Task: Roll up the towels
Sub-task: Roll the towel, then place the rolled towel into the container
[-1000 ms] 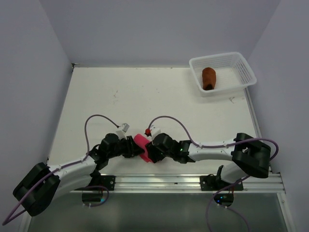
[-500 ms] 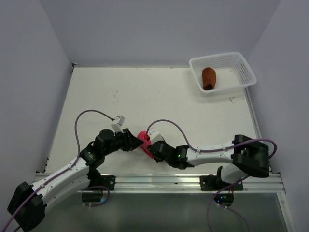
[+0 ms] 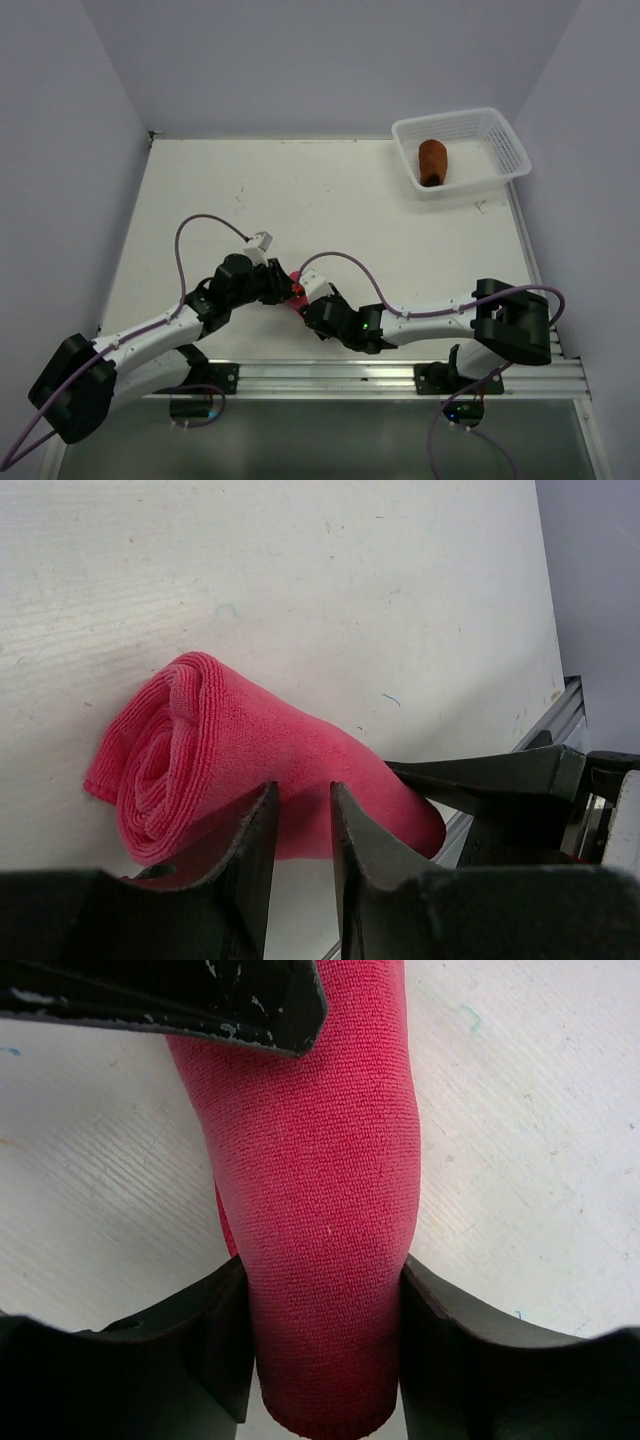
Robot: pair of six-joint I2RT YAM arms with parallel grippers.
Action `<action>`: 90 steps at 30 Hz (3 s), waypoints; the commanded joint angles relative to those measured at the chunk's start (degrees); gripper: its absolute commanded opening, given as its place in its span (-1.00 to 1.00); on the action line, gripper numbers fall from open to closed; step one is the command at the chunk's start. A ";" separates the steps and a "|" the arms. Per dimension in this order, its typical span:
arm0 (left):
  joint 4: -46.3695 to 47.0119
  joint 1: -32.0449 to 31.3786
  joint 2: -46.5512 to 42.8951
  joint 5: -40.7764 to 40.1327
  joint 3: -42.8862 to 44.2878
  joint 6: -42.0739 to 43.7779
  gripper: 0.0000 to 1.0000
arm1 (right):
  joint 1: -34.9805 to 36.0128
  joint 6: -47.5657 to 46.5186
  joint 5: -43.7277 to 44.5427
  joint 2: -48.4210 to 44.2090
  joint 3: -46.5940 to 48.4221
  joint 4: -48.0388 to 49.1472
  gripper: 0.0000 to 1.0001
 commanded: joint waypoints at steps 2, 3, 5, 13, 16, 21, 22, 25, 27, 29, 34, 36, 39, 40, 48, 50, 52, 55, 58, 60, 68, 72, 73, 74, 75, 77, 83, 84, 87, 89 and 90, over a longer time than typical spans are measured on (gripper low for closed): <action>3.62 -0.06 0.95 -2.21 -0.46 2.33 -0.42 | 0.33 -0.18 1.23 -1.41 1.81 -1.70 0.13; 3.36 -0.06 0.95 -2.65 -0.64 2.25 -0.42 | 0.24 -0.27 1.23 -1.59 1.90 -1.78 0.16; 3.27 0.03 0.95 -3.26 -1.16 2.60 -0.54 | 0.24 -0.53 0.79 -2.20 2.43 -2.05 0.25; 1.69 0.03 1.12 -4.06 -0.81 2.86 -1.00 | 0.07 -1.58 -0.79 -4.75 4.36 -2.66 0.56; 1.07 0.03 0.60 -4.23 -0.81 2.86 -1.00 | -0.98 -2.29 -1.93 -4.49 5.06 -2.14 0.65; 0.55 -0.06 0.24 -4.15 -1.17 2.60 -1.00 | -5.46 -1.76 -8.69 -2.21 4.72 0.67 0.71; 0.55 0.03 0.16 -3.97 -1.17 2.60 -1.00 | -7.04 -1.68 -10.96 -1.94 4.02 2.33 0.71; 0.28 0.03 -0.19 -3.79 -1.25 2.42 -1.00 | -9.07 -1.76 -13.62 -0.11 3.31 5.76 0.71; 0.11 0.03 -0.46 -3.62 -1.25 2.42 -1.00 | -9.95 -1.68 -16.69 1.13 2.96 7.44 0.70; -0.59 -0.06 -0.72 -3.79 -1.08 2.68 -1.00 | -10.04 -1.50 -18.45 2.71 2.96 8.85 0.70; -1.39 -0.06 -1.51 -4.15 -1.34 3.04 -1.00 | -10.04 0.08 -19.78 4.91 2.17 10.87 0.68; -1.56 -0.06 -1.78 -4.23 -1.52 3.04 -1.00 | -10.04 0.43 -20.39 5.27 1.82 11.31 0.67; -1.65 0.03 -1.86 -4.41 -1.69 3.04 -1.00 | -10.04 0.87 -20.83 5.18 1.02 11.75 0.65; -1.56 0.03 -1.87 -4.41 -1.52 3.04 -1.00 | -10.04 1.05 -20.74 5.27 0.85 11.75 0.64; -6.30 0.90 -3.18 -6.95 3.48 4.61 -1.00 | -9.60 2.36 -17.76 5.79 0.06 11.48 -0.08; -9.36 2.40 -4.15 -8.53 7.43 6.81 -1.00 | -9.60 3.68 -16.44 5.53 -1.17 11.84 -0.25; -12.89 4.15 -4.50 -10.37 12.34 9.78 -1.00 | -9.60 4.39 -16.09 4.92 -1.87 11.75 -0.45; -17.90 6.70 -3.45 -11.52 19.10 13.22 -1.00 | -9.60 5.00 -15.29 3.69 -2.40 10.44 -0.69; -20.81 9.16 -2.40 -13.27 24.73 18.49 -1.00 | -10.04 4.74 -13.45 0.62 -2.41 7.90 -0.87; -22.13 10.13 -1.26 -14.16 27.56 20.26 -1.00 | -11.44 4.30 -13.10 -2.11 -2.14 5.53 -1.00; -24.15 11.72 4.72 -18.03 37.15 27.64 -0.96 | -23.82 -1.58 -14.67 -10.55 4.53 -3.80 -1.00; -23.10 11.81 7.27 -18.29 36.98 29.84 -0.86 | -35.40 -4.74 -18.28 -11.52 12.07 -7.31 -1.00; -23.01 11.81 7.54 -18.64 36.80 30.63 -0.83 | -37.62 -5.10 -18.80 -11.35 13.58 -7.76 -1.00; -22.84 11.81 8.15 -18.91 36.45 31.16 -0.81 | -39.99 -5.45 -20.29 -11.00 15.16 -8.28 -1.00; -22.83 11.89 8.42 -19.26 35.75 31.42 -0.79 | -44.71 -5.54 -21.00 -10.56 16.74 -9.16 -1.00; -22.48 12.07 8.51 -20.75 34.87 32.30 -0.64 | -49.48 -5.37 -23.10 -8.54 21.48 -9.87 -1.00; -23.01 12.69 8.51 -24.18 33.55 34.24 -0.02 | -64.87 -3.09 -25.05 -0.90 32.92 -12.15 -1.00; -22.92 12.69 8.59 -25.05 33.29 34.50 0.11 | -67.50 -2.65 -25.31 0.16 34.84 -11.89 -1.00; -23.27 12.86 8.94 -28.91 32.94 33.71 0.45 | -71.37 -2.73 -24.88 3.68 37.49 -10.49 -1.00; -23.80 13.04 8.95 -31.03 32.85 32.13 0.67 | -73.31 -2.73 -24.00 5.17 38.20 -9.35 -1.00; -23.63 13.30 8.95 -31.74 32.59 31.87 0.99 | -73.84 -2.73 -23.39 6.31 38.29 -8.04 -1.00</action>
